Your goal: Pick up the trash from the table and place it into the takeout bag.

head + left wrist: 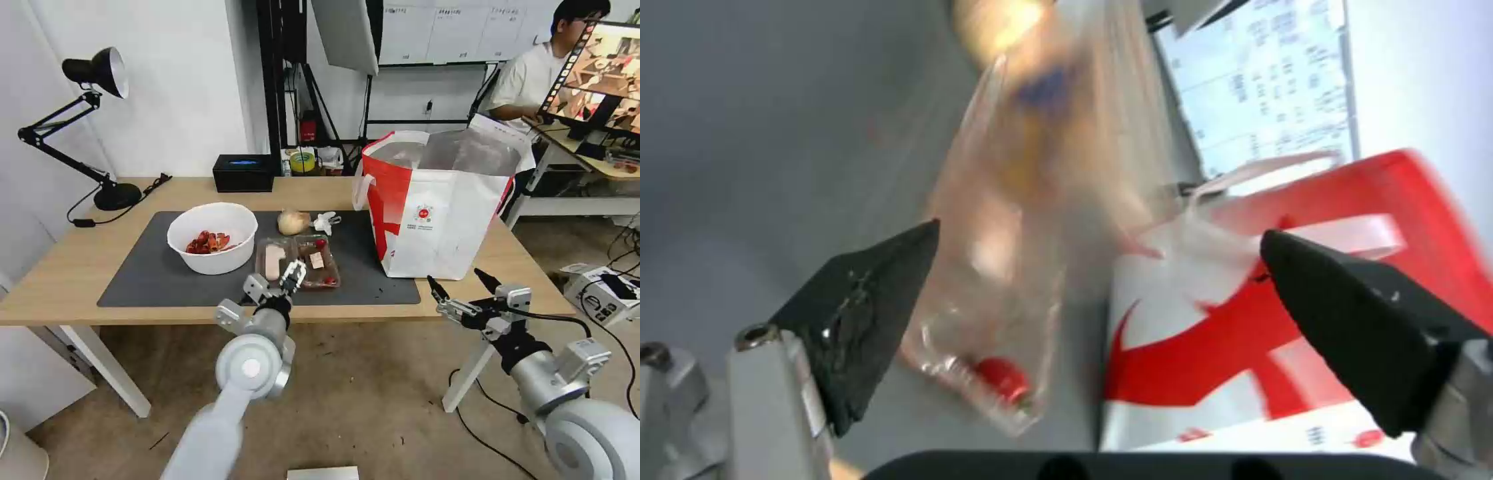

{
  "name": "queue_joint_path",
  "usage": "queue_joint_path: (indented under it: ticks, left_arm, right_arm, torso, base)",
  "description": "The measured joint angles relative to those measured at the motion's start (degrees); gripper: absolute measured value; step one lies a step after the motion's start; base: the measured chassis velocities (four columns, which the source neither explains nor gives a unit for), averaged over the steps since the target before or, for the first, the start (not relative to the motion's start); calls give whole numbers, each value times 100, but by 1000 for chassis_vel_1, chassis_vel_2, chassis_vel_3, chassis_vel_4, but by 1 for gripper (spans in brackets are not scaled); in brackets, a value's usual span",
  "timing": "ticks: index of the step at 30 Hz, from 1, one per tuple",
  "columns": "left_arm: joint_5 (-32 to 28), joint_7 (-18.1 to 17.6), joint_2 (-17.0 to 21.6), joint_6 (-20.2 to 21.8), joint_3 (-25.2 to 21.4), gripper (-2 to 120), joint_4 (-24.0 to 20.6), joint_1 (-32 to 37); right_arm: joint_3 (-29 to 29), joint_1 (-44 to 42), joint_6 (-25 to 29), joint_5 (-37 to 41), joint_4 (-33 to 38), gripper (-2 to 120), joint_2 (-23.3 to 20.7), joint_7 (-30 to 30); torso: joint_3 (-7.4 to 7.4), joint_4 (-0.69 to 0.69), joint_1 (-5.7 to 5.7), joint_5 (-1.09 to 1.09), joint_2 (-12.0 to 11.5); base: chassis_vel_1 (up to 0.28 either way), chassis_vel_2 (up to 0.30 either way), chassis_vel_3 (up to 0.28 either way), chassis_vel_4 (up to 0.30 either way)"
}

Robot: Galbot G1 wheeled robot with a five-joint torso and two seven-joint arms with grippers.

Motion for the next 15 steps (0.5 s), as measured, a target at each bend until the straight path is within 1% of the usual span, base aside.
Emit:
queue_joint_path:
  ticks: [4, 7, 10, 11, 13, 14, 15]
  left_arm:
    - [8, 160, 133, -2, -110, 98, -128, 27]
    - [21, 236, 204, 4, -113, 98, -159, 14]
    - [164, 357, 249, 24, -41, 98, -130, -13]
    - [301, 435, 280, 70, 19, 98, -107, -23]
    - [1086, 947, 466, 196, 201, 99, 3, -48]
    - [1086, 947, 466, 196, 201, 99, 3, -48]
    - [1621, 1279, 605, 228, 283, 100, 106, -72]
  right_arm:
    - [2, -37, 23, -7, 26, 100, 8, -13]
    - [23, -58, 32, -7, 52, 100, 2, -23]
    - [37, -68, 40, -5, 72, 100, -8, -30]
    - [49, -81, 45, -5, 84, 100, -8, -35]
    - [88, -113, 61, 2, 120, 100, 2, -43]
    - [88, -113, 61, 2, 120, 100, 2, -43]
    - [106, -126, 69, 9, 133, 100, 5, -47]
  torso:
    - [0, 1, 0, 0, 0]
    - [0, 0, 0, 0, 0]
    - [0, 0, 0, 0, 0]
    - [0, 0, 0, 0, 0]
    - [0, -1, 0, 0, 0]
    - [0, -1, 0, 0, 0]
    - [-1, -1, -1, 0, 0]
  base:
    - [0, 0, 0, 0]
    - [0, 0, 0, 0]
    - [0, 0, 0, 0]
    - [0, 0, 0, 0]
    - [0, 0, 0, 0]
    - [0, 0, 0, 0]
    - [0, 0, 0, 0]
